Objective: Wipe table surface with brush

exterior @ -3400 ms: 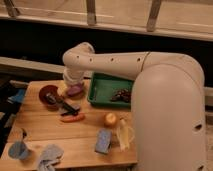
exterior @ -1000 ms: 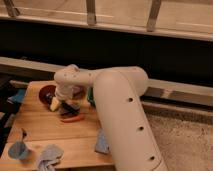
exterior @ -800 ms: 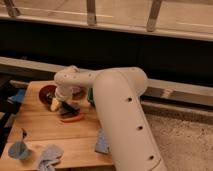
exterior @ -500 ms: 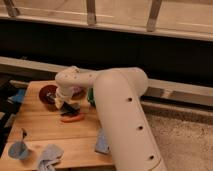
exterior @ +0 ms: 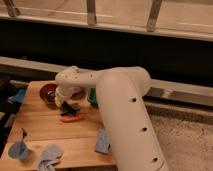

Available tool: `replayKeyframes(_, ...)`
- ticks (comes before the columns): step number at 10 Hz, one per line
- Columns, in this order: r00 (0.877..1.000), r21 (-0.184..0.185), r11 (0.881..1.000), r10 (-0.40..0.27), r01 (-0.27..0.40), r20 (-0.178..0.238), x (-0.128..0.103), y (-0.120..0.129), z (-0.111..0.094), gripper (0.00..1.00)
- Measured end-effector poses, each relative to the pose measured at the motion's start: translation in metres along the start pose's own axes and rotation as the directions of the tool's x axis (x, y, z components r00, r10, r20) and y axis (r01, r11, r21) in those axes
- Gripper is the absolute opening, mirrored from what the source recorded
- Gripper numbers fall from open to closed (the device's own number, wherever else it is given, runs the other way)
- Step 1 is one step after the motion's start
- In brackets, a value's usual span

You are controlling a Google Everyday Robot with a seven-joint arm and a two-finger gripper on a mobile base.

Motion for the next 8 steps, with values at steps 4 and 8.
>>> replayKeyframes(4, 0.998, 0.038, 0.998, -0.044, 0.043, 0.038, -0.008, 0.005, -0.04, 0.0)
replayKeyframes(8, 0.996, 0.075, 0.995, -0.064, 0.06, 0.056, 0.01, 0.005, -0.083, 0.0)
